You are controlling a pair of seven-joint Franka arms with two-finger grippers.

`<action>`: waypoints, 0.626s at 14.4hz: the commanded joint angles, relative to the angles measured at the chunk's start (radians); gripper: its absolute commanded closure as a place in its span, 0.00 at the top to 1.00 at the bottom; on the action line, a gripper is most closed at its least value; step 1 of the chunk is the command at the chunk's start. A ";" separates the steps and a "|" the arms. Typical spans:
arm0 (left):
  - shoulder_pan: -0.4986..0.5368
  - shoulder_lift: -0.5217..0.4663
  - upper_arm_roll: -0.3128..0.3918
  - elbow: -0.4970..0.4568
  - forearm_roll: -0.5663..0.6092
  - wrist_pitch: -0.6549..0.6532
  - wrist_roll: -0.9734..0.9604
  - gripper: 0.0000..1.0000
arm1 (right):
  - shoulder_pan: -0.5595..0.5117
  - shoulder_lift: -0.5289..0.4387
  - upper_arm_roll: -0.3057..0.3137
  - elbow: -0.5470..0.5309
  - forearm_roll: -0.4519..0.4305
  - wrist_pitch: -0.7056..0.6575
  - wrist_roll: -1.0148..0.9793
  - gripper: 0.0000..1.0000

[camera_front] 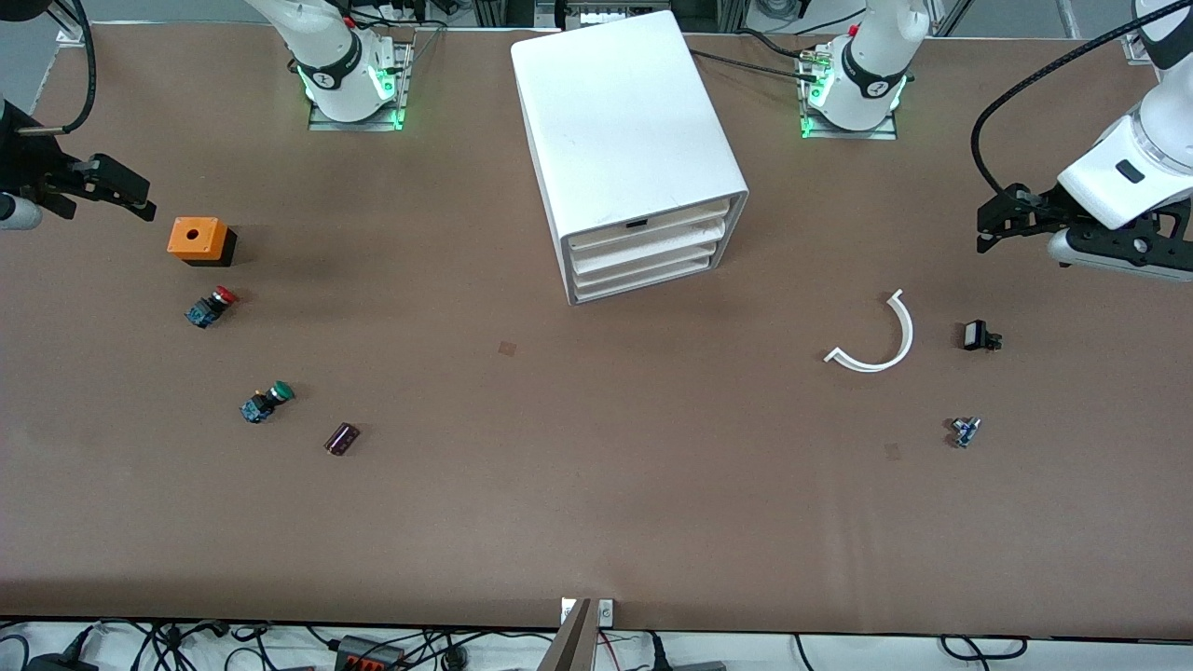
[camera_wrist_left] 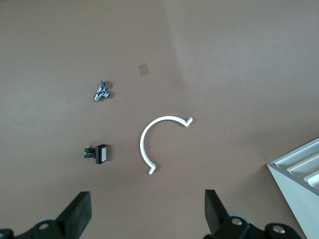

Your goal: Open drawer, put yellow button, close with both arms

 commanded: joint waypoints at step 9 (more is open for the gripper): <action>0.014 -0.019 -0.010 0.010 0.002 -0.021 -0.006 1.00 | -0.008 -0.015 0.013 -0.008 -0.018 0.014 -0.011 1.00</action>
